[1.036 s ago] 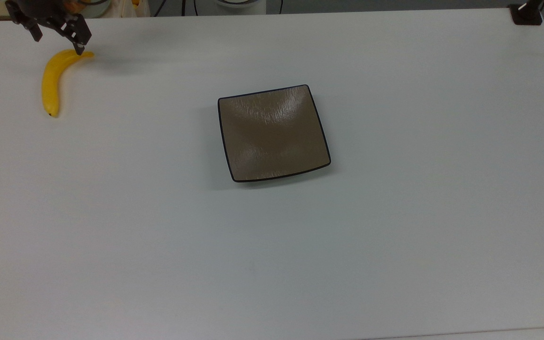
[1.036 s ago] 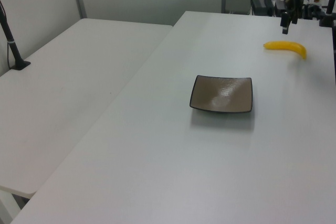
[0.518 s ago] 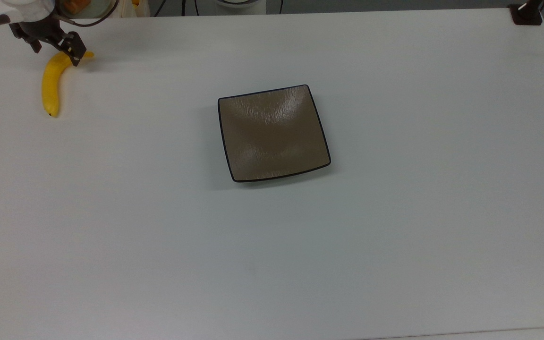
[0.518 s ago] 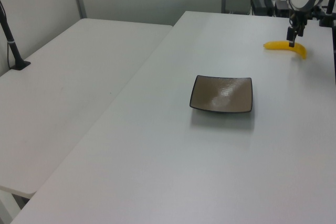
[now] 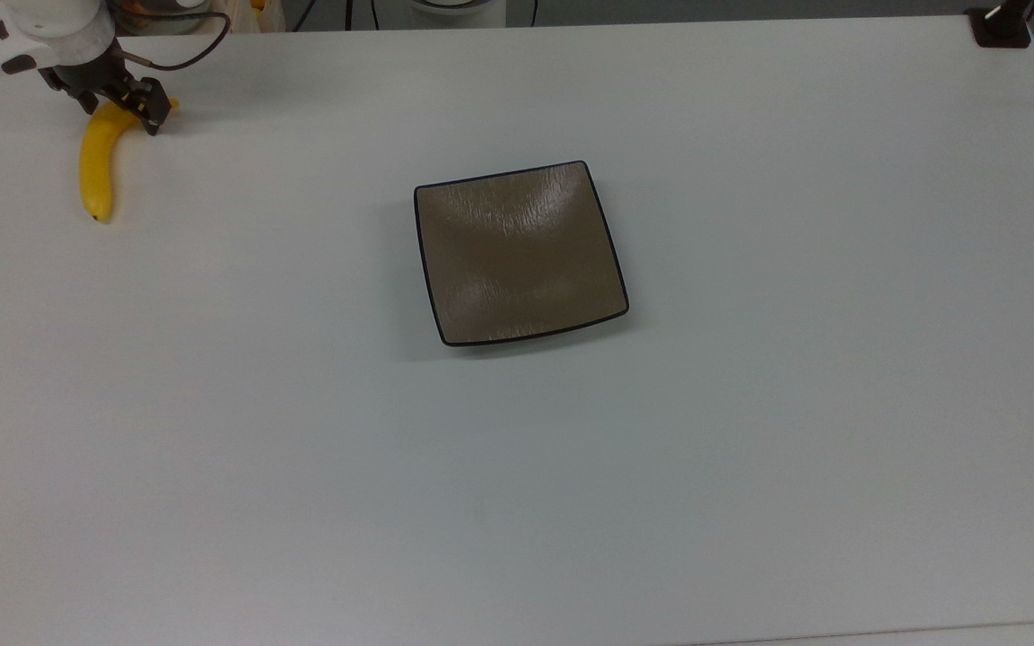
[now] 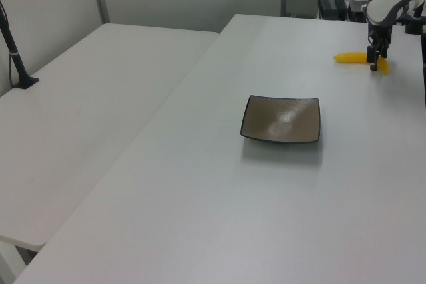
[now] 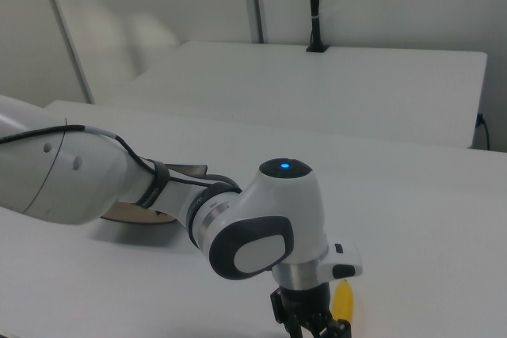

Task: Bananas placed on a ceramic plate
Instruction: 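Lower the gripper onto the banana and close on it, then lift the banana and carry it over the brown square plate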

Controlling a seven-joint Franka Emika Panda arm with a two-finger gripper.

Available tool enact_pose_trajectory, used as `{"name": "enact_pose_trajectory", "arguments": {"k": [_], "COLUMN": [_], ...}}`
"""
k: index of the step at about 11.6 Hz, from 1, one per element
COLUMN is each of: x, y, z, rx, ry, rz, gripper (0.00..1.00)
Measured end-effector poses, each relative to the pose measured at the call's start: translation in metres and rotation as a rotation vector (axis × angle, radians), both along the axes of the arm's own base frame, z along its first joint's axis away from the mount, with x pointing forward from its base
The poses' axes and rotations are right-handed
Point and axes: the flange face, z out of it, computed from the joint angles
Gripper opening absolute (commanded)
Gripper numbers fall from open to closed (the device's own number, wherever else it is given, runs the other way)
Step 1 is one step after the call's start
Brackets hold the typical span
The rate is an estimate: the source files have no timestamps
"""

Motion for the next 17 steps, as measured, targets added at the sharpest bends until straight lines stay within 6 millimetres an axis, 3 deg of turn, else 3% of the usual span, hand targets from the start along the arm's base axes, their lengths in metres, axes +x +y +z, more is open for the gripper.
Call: {"name": "enact_pose_trajectory", "arguments": {"k": [1,2,9,11,13,15,17], "x": [0.0,0.0,-0.002,0.005,0.018,0.037,0.065], "y": [0.0,0.0,-0.004,0.002,0.015,0.041,0.083], "z": [0.0,0.001,0.006,0.024,0.058,0.101,0.124], "rx": [0.005,0.017,0.063,0.108,0.185,0.255,0.266], "ry": [-0.002,-0.009,-0.026,-0.057,-0.086,-0.125,-0.152], "rz": [0.006,0.019,0.058,0.029,0.004,0.007,-0.011], "gripper": [0.14,0.13,0.14,0.15,0.16,0.17,0.17]}}
